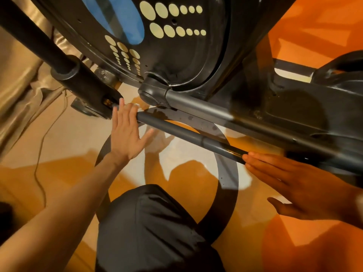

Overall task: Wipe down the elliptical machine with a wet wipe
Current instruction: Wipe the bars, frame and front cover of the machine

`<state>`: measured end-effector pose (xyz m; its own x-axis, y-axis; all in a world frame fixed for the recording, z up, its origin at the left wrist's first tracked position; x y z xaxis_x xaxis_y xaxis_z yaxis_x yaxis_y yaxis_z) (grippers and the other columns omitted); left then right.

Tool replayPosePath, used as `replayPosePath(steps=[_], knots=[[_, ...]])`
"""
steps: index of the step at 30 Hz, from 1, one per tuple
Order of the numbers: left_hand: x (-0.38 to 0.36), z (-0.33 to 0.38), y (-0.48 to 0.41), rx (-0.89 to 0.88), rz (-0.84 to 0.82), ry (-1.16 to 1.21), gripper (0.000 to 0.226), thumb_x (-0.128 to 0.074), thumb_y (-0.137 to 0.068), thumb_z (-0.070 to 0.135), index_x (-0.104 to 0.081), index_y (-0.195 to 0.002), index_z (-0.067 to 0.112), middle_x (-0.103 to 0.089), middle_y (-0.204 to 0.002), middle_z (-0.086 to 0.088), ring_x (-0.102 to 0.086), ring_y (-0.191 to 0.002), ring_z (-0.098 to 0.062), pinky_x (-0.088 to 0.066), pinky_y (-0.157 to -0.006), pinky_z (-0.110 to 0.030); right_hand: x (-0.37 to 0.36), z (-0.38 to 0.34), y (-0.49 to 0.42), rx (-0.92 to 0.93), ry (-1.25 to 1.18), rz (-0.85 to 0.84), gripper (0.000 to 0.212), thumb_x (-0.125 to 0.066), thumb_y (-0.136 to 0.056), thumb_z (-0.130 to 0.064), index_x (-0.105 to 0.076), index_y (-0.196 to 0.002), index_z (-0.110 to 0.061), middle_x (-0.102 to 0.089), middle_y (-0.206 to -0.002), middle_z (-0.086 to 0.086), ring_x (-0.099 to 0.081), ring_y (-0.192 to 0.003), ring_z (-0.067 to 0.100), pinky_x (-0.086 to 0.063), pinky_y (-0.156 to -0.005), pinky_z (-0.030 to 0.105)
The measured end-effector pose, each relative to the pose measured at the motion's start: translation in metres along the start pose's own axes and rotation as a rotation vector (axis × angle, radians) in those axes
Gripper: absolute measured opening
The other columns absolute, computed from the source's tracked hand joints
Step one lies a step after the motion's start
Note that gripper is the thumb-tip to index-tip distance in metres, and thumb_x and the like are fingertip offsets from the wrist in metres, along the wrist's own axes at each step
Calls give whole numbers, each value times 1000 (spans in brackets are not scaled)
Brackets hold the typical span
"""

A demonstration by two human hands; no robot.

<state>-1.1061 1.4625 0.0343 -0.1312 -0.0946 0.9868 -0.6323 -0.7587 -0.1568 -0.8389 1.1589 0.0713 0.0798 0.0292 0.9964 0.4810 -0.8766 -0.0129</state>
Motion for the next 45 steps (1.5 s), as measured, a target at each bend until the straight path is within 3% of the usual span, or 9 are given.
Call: replayPosePath(steps=[8, 15, 21, 25, 30, 33, 38, 43, 45], knots=[[-6, 96, 26, -312, 60, 101, 91, -15, -99, 76, -30, -157, 7, -38, -160, -21, -15, -159, -37, -1, -129, -52, -5, 2, 0, -17, -10, -20, 86, -51, -94, -51, -24, -160, -3, -25, -167, 18, -27, -153, 36, -30, -114, 48], [-4, -16, -3, 4, -42, -54, 96, -10, -97, 78, -41, -151, 5, -41, -157, -20, -16, -159, -35, -4, -128, -60, -8, 3, 1, -22, 2, -29, 85, -50, -94, -52, -25, -160, -4, -26, -167, 18, -29, -152, 36, -30, -114, 48], [-5, 2, -5, 79, -21, 95, 106, -20, -91, 87, -40, -147, -1, -38, -156, -25, -16, -157, -42, -7, -129, -58, -5, 2, -1, -13, 1, -16, 85, -49, -94, -51, -25, -159, -2, -27, -166, 19, -28, -153, 36, -28, -116, 47], [0, 75, 7, -202, -13, 170, 107, -15, -91, 86, -48, -138, -3, -46, -145, -28, -31, -149, -46, -14, -125, -64, -4, 2, -1, -10, 6, -15, 88, -53, -92, -50, -25, -159, -2, -25, -167, 19, -24, -154, 34, -26, -118, 46], [-5, 139, 31, -573, -50, 91, 111, -12, -92, 86, -29, -153, -5, -35, -156, -26, -22, -153, -46, -4, -130, -53, -1, 0, -2, -4, 7, 5, 85, -53, -91, -49, -28, -157, -1, -30, -164, 20, -27, -152, 35, -29, -116, 47], [-4, 134, 26, -700, -117, 50, 108, -13, -93, 84, -22, -159, -1, -37, -159, -27, -23, -155, -43, -10, -129, -54, -1, 0, -3, -7, 13, 10, 83, -52, -91, -49, -30, -156, -1, -31, -163, 21, -26, -152, 35, -27, -117, 46], [6, 139, 22, -789, -261, 8, 112, -17, -92, 87, -19, -161, -1, -34, -162, -28, -19, -157, -41, -12, -129, -54, 4, -1, -4, -6, 3, 23, 83, -54, -91, -47, -31, -156, -1, -32, -163, 21, -27, -151, 35, -26, -119, 45], [21, 211, 41, -875, -327, 38, 109, -19, -96, 83, 0, -163, 0, -16, -169, -23, 5, -159, -34, 10, -129, -43, 4, 0, -2, -3, -3, 27, 82, -58, -91, -46, -36, -156, -1, -30, -164, 19, -22, -155, 33, -18, -126, 42], [23, 241, 53, -854, -320, 38, 107, -20, -97, 81, 1, -163, 0, -9, -170, -23, 9, -160, -35, 9, -129, -44, 5, 1, 0, -14, 2, 31, 80, -58, -91, -46, -40, -154, 0, -33, -162, 20, -23, -154, 32, -14, -127, 40]])
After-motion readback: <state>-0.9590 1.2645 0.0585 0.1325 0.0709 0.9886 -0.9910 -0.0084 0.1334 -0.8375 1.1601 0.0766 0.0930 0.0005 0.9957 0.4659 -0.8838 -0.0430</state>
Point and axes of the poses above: each hand's wrist, its own y-axis away from the middle knuckle, its own x-axis out of the back of the hand, z = x × y, the point moved 8 cm from there along -y, towards the middle knuckle
